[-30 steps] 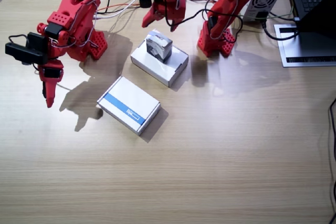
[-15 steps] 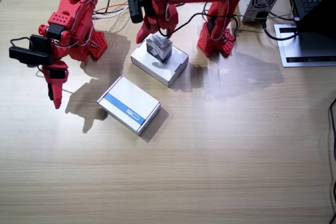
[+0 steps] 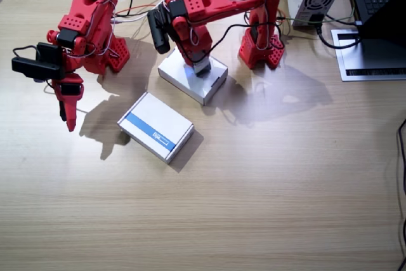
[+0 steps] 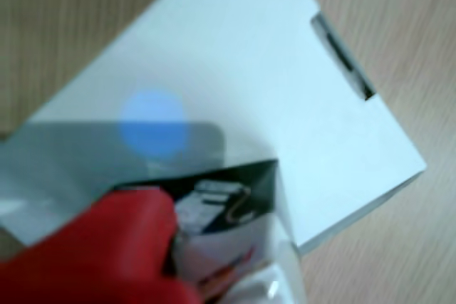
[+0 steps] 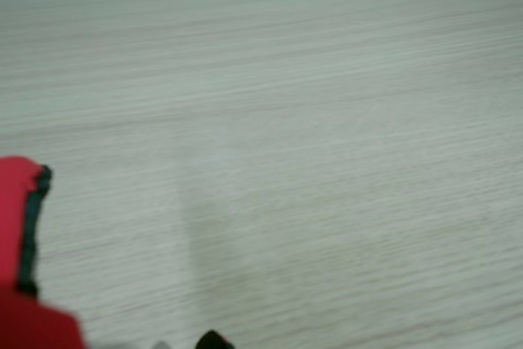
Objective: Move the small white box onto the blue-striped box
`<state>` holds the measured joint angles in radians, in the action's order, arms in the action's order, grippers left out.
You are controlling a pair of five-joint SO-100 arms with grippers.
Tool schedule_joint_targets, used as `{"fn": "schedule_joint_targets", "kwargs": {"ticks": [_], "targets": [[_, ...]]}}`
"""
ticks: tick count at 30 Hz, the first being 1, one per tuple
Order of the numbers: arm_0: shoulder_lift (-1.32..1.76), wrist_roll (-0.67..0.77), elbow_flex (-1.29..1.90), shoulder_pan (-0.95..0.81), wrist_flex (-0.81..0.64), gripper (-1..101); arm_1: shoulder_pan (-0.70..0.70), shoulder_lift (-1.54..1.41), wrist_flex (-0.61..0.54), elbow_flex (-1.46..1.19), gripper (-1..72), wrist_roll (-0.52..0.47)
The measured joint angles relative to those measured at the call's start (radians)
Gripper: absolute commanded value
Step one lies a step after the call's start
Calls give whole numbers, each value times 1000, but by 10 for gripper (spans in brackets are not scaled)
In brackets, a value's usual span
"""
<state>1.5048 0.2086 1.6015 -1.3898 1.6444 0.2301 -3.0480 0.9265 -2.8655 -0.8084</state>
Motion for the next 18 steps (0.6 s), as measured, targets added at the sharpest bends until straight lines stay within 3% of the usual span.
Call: {"fn": "schedule_joint_targets", "kwargs": {"ticks": [4,8,13,18], "targets": [[6,-28,-12,2,0,69,0,0,0,0,433,0],[18,-150,-98,97,3,79,0,0,0,0,434,0],[0,-307,-417,282,5,121,0,0,0,0,434,0],[-261,-393,-712,394,8,132,0,0,0,0,434,0]]}}
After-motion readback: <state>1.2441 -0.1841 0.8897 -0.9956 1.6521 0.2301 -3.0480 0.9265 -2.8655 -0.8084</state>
